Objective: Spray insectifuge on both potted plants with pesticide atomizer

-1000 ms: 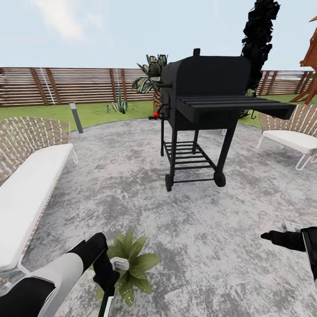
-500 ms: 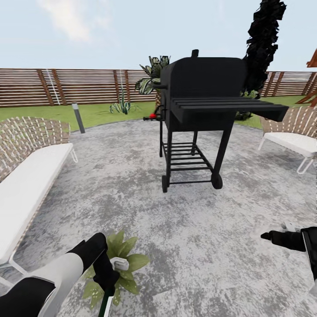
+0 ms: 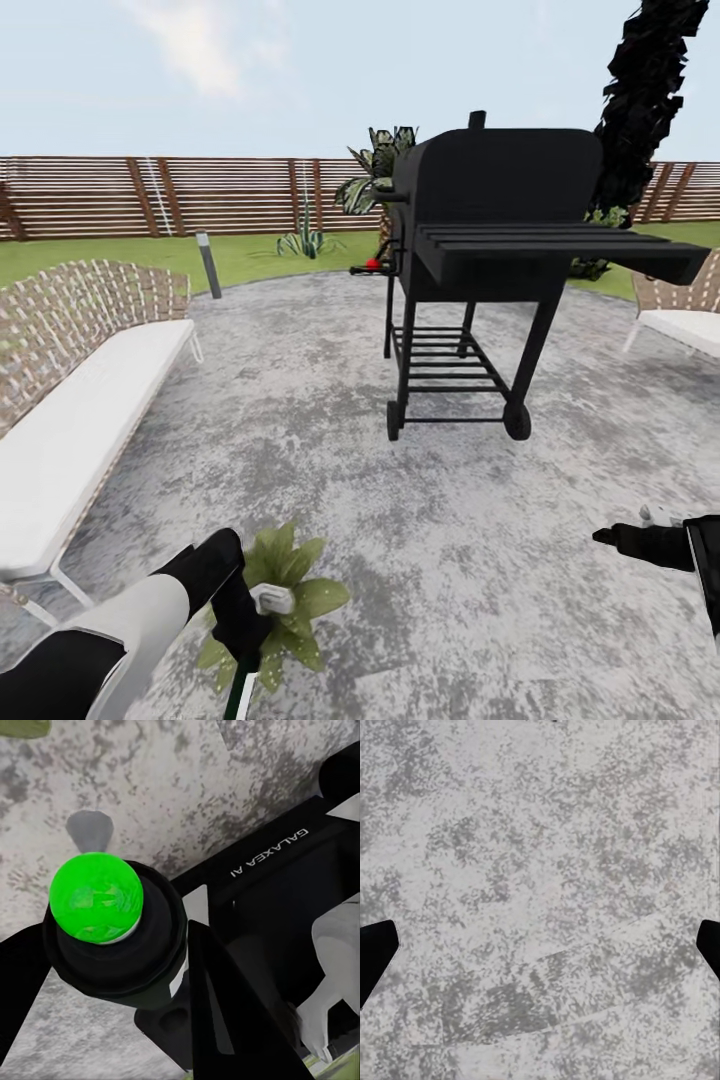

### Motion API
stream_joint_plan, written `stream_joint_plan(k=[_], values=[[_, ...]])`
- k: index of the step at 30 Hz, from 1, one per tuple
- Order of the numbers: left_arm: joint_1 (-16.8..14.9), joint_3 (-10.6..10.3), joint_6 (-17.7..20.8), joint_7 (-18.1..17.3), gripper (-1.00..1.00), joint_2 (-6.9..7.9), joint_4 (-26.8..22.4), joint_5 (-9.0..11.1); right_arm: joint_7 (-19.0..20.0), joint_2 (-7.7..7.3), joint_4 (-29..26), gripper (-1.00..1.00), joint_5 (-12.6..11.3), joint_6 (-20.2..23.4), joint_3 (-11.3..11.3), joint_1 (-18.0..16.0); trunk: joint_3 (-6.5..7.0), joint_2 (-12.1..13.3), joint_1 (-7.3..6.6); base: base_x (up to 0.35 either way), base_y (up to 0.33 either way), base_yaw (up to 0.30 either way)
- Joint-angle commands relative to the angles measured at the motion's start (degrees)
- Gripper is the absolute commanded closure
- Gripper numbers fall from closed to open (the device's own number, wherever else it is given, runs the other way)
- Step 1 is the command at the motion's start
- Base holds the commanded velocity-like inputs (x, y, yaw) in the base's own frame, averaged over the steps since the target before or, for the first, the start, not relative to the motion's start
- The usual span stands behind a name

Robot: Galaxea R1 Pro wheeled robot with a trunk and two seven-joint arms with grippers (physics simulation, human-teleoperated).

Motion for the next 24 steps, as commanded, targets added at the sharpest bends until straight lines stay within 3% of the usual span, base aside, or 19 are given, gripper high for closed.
stream_joint_plan(k=[1, 6, 24], values=[[0.0, 0.1, 0.3, -0.6, 1.0, -0.01, -0.1, -0.6, 0.6, 0.01, -0.1, -1.0, 0.6, 0.1, -0.1, 0.0, -0.06, 0.0, -0.01, 0.072, -0.078, 0.251], [0.0, 0.1, 0.3, -0.6, 1.0, 0.0, -0.1, -0.6, 0.6, 0.01, 0.0, -1.0, 0.5, 0.2, -0.1, 0.0, -0.06, 0.0, -0.01, 0.21, -0.197, 0.19], [0.0, 0.1, 0.4, -0.6, 1.0, -0.07, -0.1, -0.4, 0.5, 0.01, -0.1, -1.0, 0.5, 0.1, -0.1, 0.0, -0.01, 0.0, -0.01, 0.215, -0.219, 0.005]])
